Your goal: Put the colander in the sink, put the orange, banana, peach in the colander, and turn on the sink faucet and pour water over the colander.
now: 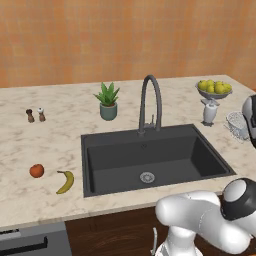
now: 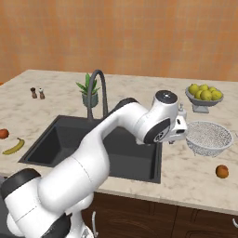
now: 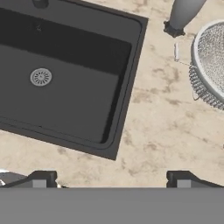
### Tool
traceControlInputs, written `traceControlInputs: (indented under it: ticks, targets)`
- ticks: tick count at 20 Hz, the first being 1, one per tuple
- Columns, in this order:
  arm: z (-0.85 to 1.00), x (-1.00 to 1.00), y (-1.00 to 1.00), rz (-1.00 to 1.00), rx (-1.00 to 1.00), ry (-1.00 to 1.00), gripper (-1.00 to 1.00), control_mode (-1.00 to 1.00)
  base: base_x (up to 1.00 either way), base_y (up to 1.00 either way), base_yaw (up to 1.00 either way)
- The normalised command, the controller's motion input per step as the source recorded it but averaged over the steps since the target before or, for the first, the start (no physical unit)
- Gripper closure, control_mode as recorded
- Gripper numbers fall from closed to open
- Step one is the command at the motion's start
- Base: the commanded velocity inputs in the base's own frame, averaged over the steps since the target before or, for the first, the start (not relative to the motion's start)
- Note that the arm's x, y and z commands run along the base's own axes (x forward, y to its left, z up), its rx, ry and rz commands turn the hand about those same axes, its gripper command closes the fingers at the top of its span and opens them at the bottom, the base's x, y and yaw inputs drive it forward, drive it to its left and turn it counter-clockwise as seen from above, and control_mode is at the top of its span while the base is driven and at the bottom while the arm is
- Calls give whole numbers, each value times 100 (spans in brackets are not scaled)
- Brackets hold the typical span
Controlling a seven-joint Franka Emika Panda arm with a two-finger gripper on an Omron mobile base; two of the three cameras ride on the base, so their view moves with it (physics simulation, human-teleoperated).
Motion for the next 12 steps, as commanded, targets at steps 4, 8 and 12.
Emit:
traceControlInputs:
  ticks: [4, 8, 12]
  targets:
    - [-9, 46, -28, 8, -7, 0, -100, -100, 0, 0, 0]
    - [-7, 37, -35, 7, -6, 0, -100, -100, 0, 0, 0]
    - [-11, 30, -37, 5, -6, 0, -100, -100, 0, 0, 0]
